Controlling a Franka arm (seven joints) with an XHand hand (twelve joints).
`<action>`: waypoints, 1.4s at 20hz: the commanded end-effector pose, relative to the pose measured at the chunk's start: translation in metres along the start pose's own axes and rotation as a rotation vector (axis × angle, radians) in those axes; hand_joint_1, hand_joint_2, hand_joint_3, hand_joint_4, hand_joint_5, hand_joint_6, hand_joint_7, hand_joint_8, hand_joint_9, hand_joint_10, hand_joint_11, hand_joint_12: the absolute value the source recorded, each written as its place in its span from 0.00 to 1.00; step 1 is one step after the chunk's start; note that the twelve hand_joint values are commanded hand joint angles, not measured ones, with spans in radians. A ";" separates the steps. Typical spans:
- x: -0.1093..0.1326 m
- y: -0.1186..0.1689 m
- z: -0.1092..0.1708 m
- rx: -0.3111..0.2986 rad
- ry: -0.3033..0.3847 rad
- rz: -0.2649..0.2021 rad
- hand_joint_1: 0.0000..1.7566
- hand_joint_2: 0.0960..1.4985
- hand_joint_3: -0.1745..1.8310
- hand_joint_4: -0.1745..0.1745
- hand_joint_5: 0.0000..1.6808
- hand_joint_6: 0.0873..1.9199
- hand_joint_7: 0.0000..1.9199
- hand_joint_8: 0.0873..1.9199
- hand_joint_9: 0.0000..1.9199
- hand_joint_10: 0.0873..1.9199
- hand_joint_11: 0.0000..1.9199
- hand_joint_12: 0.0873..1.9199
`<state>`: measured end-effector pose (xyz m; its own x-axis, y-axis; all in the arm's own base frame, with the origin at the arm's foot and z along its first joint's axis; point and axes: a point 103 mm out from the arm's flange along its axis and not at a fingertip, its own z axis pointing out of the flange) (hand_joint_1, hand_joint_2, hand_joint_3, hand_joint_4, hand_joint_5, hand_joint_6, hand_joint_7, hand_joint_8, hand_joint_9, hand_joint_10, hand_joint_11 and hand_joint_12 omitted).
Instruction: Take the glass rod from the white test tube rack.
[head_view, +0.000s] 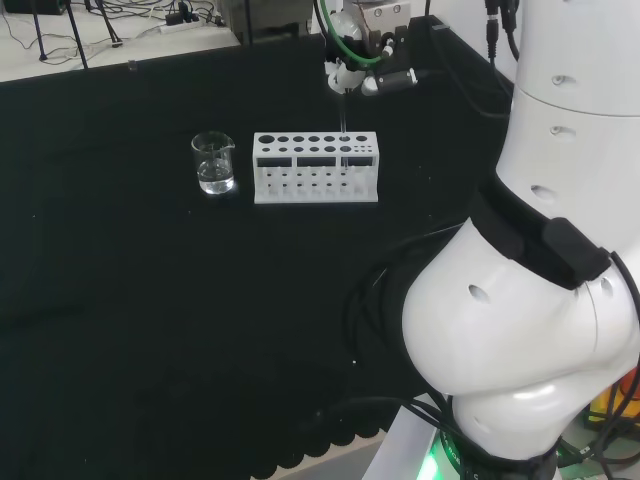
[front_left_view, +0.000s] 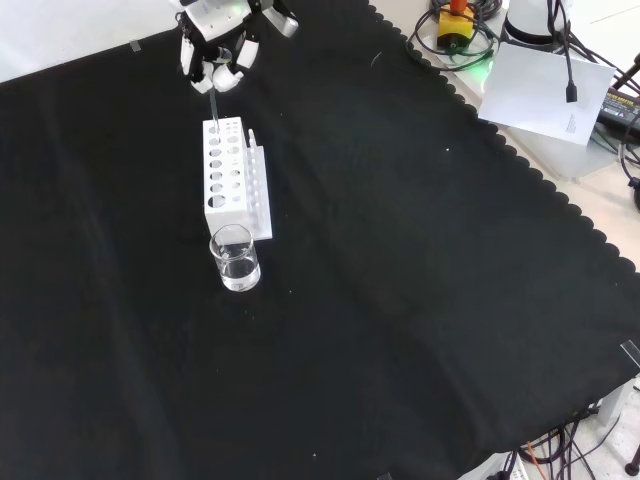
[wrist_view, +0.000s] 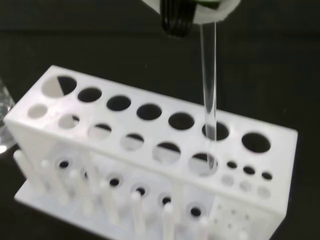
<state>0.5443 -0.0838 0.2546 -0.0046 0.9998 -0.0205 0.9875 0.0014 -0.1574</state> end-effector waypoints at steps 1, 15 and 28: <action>-0.005 -0.004 -0.027 -0.135 -0.076 0.007 0.74 0.50 0.38 0.00 0.62 0.37 0.57 0.63 0.88 0.38 0.88 0.32; -0.002 -0.051 -0.105 -0.205 -0.040 -0.017 0.74 0.55 0.31 0.00 0.65 0.28 0.56 0.63 0.90 0.37 0.88 0.35; 0.025 -0.070 -0.137 -0.242 -0.029 -0.070 0.74 0.55 0.30 0.00 0.65 0.28 0.56 0.63 0.90 0.37 0.88 0.36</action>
<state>0.4984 -0.0610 0.4002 -0.0625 0.9967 -0.0521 0.9946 0.0665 0.0792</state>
